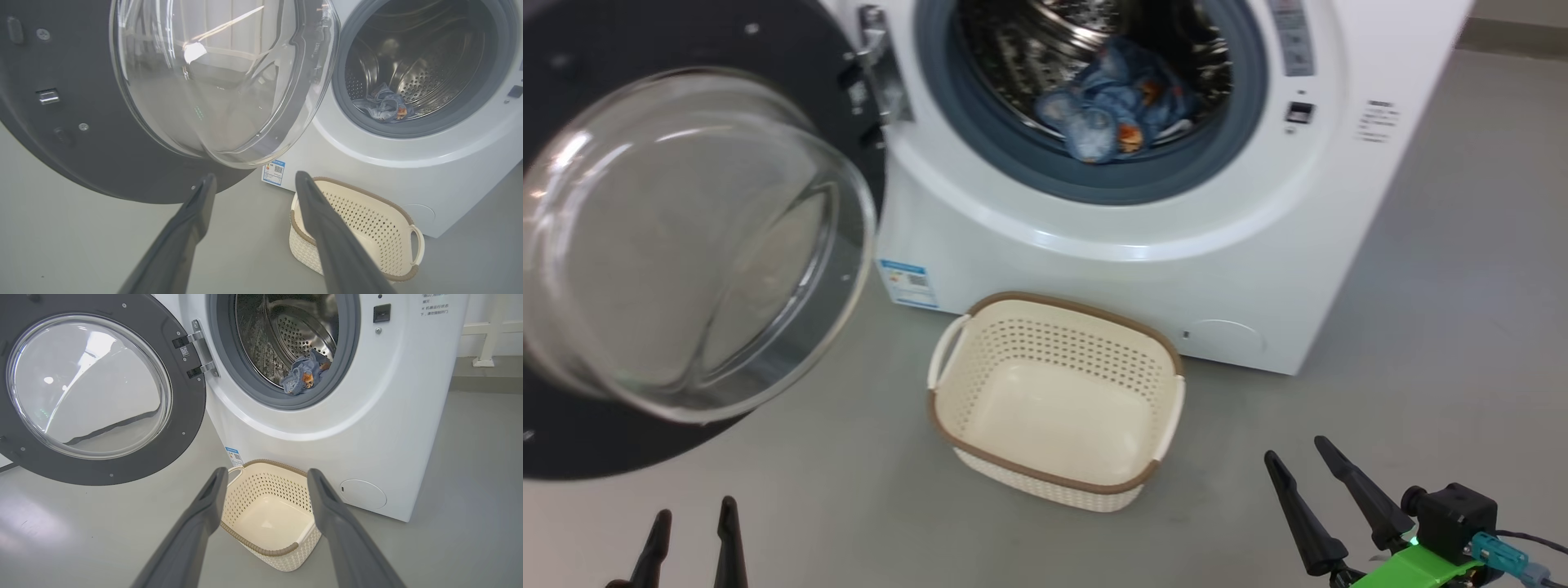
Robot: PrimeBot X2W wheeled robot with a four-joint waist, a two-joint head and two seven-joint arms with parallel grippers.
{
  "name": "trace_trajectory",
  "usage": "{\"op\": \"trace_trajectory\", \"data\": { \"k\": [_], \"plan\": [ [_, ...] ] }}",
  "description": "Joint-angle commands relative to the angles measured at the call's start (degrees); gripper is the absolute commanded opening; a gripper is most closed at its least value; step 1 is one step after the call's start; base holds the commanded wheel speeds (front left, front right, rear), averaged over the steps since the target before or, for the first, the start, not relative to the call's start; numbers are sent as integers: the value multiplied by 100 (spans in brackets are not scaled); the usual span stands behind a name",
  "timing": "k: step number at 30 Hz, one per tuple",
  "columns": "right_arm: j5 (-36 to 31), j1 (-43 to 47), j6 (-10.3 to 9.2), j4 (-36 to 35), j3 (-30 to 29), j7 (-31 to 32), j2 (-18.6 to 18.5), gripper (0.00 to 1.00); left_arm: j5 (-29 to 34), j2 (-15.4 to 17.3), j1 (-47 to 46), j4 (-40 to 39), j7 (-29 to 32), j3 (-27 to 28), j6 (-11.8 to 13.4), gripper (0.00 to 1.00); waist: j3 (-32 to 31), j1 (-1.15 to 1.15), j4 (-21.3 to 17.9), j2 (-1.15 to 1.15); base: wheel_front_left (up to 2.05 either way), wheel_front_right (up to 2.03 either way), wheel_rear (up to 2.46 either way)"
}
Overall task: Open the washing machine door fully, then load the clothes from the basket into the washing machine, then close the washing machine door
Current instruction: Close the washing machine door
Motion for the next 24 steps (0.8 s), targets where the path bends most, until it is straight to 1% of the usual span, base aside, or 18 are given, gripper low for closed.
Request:
{"op": "trace_trajectory", "data": {
  "k": [1, 8, 11, 15, 24],
  "plan": [
    [45, -174, 16, -99, 158, -28, -103, 100, -26, 46, -31, -117, -37, 230, -14, 100, -45, 0, 596, 0, 0, 0, 0],
    [64, -215, 16, -84, 246, -28, -93, 100, -44, 28, 27, -144, -37, 290, -14, 100, -70, 0, 1171, 0, 0, 0, 0],
    [64, -278, 16, -86, 345, -28, -76, 100, -82, 25, 71, -167, -37, 347, -14, 100, -49, 0, 1273, 0, 0, 0, 0],
    [85, -399, 16, -59, 486, -28, -85, 100, -192, 24, 116, -212, -37, 405, -8, 100, -8, 0, 1305, 0, 0, 0, 0],
    [197, -592, 16, 26, 713, -28, -181, 100, -382, 22, 202, -359, -37, 424, 108, 100, 31, 0, 1336, 0, 0, 0, 0]
  ]
}}
